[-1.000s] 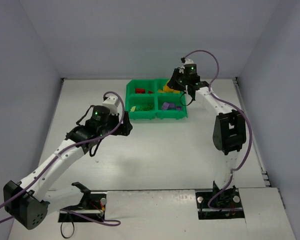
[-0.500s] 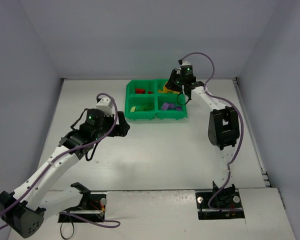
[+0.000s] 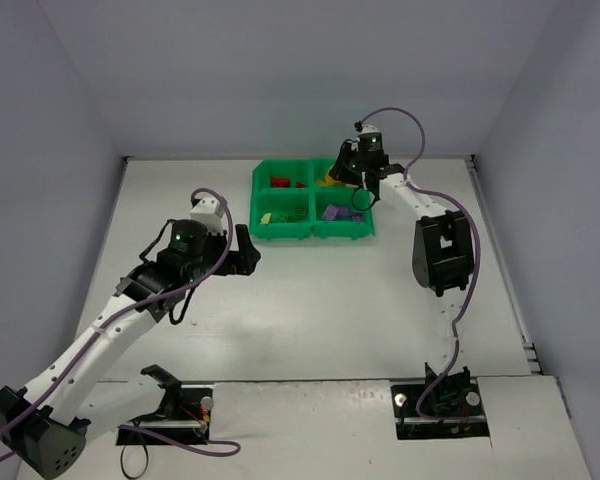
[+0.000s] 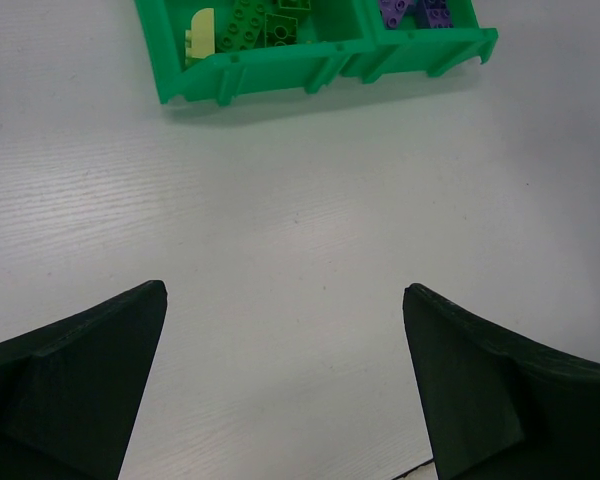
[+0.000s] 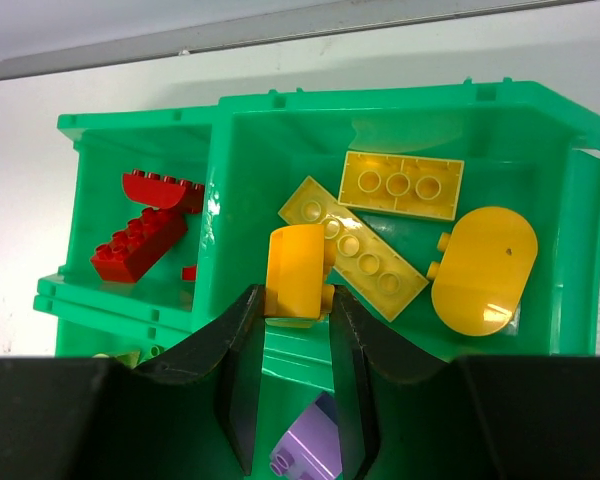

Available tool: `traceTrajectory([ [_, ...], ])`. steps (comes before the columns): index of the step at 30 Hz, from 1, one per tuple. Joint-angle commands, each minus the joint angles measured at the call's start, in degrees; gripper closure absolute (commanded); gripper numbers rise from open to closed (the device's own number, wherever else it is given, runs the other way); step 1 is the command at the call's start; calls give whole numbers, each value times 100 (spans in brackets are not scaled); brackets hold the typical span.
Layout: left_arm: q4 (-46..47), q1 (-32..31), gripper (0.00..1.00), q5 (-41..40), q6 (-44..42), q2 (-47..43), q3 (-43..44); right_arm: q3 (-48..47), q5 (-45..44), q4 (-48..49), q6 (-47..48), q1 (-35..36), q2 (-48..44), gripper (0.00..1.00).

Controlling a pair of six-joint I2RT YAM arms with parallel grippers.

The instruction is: Sort the legos into containers by color

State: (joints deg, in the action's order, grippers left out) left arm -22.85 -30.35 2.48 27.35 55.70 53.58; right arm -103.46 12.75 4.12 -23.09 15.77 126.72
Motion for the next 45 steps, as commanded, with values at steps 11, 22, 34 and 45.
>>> traceTrajectory([
  [11,114,29,3,-151,15,-112,56,-385,-124,379,-2,-30,-86,100],
  [22,105,29,3,-178,-81,37,188,-438,-27,370,42,-39,-59,52],
  [34,105,29,3,-134,-46,20,205,-87,16,370,138,-109,-849,31],
  [45,-61,221,3,-695,182,274,661,1555,474,256,155,-1137,-2922,9],
])
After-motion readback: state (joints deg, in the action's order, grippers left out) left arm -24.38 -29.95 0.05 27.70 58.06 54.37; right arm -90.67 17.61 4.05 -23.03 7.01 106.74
